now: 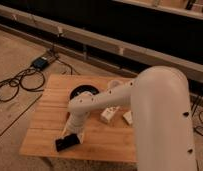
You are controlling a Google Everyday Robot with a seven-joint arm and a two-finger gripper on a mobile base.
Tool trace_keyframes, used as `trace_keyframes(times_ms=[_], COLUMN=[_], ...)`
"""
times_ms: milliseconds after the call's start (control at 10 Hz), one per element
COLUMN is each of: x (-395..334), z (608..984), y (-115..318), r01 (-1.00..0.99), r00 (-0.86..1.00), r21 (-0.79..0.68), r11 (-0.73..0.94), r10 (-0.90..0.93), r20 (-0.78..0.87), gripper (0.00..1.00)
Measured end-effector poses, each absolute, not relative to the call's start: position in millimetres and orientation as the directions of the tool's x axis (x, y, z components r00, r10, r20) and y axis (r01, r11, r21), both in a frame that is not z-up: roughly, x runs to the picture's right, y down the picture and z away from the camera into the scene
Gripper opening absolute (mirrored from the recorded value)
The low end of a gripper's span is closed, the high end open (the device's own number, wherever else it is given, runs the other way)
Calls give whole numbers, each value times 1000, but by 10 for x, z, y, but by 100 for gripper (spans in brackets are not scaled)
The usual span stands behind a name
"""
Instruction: Push the eraser across the table
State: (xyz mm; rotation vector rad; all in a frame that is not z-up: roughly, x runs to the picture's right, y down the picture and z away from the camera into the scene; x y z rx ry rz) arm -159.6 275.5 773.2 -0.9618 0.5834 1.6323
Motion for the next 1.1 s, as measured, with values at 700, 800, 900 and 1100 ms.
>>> trace_keyframes(times_ms=[700, 800, 900, 1100], x=[-2183, -2257, -2369, -2587], z=[7749, 7761, 7781, 7808], y=[2844, 2857, 2883, 2926], r01=[-948, -947, -946, -944], r00=[-10, -1, 15, 46], r21=[-159, -168, -182, -208], r11=[-275, -274, -270, -257], r10=[527, 525, 523, 520], r20=[-850, -851, -852, -853], gripper=[65, 65, 65, 65])
